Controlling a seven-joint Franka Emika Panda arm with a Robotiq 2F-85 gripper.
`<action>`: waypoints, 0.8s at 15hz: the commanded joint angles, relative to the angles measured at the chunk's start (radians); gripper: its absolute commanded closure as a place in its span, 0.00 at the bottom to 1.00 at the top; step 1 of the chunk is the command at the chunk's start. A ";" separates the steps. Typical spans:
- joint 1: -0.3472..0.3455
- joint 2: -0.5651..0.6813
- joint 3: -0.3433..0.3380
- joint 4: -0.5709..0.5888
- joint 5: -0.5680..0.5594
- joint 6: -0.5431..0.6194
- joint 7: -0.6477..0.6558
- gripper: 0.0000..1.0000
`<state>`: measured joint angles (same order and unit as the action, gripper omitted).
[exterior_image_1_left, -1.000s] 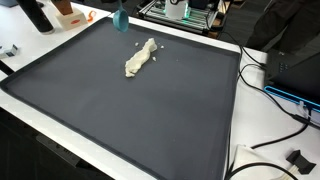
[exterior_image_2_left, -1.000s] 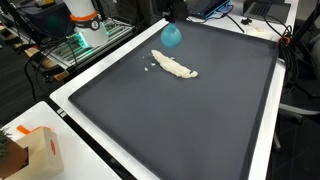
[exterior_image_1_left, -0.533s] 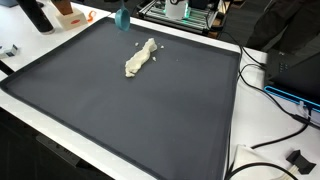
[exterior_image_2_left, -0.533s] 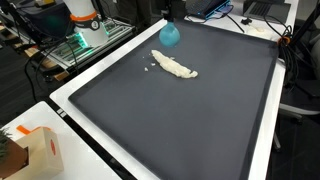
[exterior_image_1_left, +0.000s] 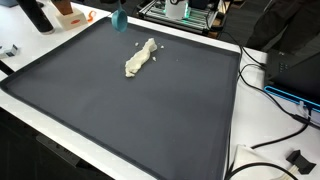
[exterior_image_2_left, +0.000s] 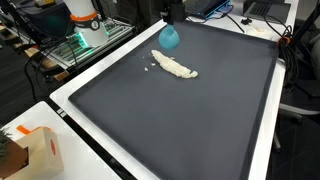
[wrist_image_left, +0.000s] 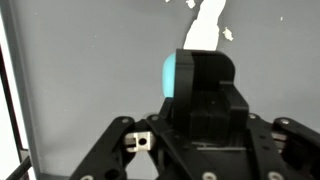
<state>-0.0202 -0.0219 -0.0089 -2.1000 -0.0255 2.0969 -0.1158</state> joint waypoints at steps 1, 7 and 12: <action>0.008 0.030 0.009 0.005 -0.128 0.032 0.249 0.75; 0.046 0.093 0.019 0.019 -0.392 0.030 0.698 0.75; 0.098 0.171 0.013 0.055 -0.632 -0.075 1.022 0.75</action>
<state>0.0460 0.0986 0.0097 -2.0856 -0.5447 2.1067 0.7555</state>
